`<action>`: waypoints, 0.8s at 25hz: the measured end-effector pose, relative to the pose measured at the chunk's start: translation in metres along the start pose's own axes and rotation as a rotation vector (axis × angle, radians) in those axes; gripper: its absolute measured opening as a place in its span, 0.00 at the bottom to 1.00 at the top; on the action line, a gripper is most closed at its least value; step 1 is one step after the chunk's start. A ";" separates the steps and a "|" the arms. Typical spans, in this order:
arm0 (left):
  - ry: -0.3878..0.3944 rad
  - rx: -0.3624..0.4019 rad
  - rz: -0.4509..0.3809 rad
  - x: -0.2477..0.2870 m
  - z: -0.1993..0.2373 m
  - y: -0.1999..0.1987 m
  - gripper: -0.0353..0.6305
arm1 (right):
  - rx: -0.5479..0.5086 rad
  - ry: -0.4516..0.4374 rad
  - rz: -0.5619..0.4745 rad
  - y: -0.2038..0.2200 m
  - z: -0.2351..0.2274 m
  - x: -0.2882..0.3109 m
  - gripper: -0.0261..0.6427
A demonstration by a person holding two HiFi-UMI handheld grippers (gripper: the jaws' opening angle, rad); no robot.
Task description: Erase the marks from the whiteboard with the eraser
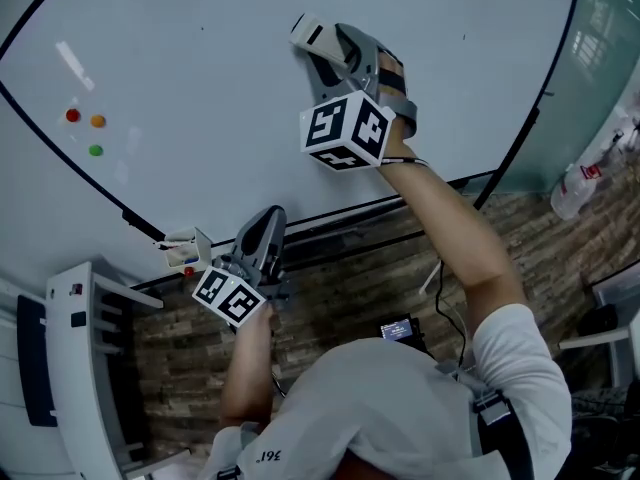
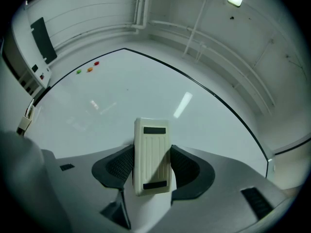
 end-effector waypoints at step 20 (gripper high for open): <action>-0.115 -0.005 -0.037 -0.041 0.047 -0.016 0.06 | -0.138 -0.068 -0.042 -0.025 0.103 0.016 0.42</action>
Point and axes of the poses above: the fingertips, and each gripper's own axes: x forward along the fingers, z to its left, y out of its underside, the point moved 1 cm from there along -x, backward along the fingers, and after that the axes turned 10 degrees about x, right-handed, at the moved point
